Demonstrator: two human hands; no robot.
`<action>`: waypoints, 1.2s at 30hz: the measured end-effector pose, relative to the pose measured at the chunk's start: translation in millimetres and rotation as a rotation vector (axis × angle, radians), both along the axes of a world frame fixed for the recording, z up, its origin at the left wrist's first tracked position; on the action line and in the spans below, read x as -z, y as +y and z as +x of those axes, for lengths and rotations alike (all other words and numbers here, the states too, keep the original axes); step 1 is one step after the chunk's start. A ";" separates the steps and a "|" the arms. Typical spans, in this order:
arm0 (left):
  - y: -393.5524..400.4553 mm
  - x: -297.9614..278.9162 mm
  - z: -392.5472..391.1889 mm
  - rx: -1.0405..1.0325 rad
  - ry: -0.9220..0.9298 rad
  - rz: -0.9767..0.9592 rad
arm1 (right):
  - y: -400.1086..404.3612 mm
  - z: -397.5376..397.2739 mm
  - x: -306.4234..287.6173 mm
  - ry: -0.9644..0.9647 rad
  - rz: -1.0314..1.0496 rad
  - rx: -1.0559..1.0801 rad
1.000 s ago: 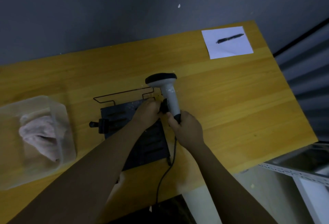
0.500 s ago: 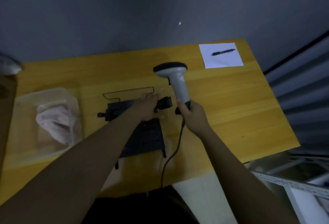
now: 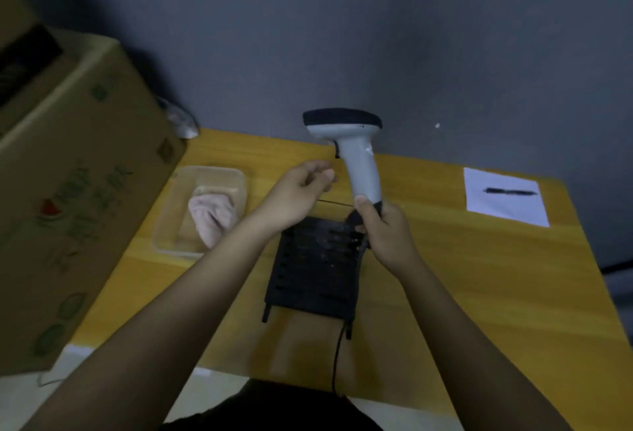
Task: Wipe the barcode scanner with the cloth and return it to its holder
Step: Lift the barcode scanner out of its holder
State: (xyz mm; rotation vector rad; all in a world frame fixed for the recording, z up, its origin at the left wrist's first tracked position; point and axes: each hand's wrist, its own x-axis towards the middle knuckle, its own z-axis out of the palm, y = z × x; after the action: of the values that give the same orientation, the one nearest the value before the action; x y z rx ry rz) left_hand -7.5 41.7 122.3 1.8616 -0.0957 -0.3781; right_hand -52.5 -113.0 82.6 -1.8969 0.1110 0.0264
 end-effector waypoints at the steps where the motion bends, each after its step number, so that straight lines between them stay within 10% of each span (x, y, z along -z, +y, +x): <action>1: 2.5 -8.6 -4.1 -0.043 0.041 -0.103 | 4.9 1.5 -2.6 -0.003 0.003 -0.022; 10: 24.5 -17.7 -6.2 -0.163 0.174 -0.498 | 36.8 5.8 -24.7 -0.022 -0.022 -0.222; 36: 77.7 -35.8 13.2 -0.077 -0.085 -0.141 | 86.8 34.5 -43.3 0.058 0.459 -0.044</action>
State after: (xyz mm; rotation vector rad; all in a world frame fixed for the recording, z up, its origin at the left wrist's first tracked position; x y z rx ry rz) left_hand 5.7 119.4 158.2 1.7359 -0.1059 -0.2327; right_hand -17.9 -26.2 125.9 -1.4398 0.0930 0.1268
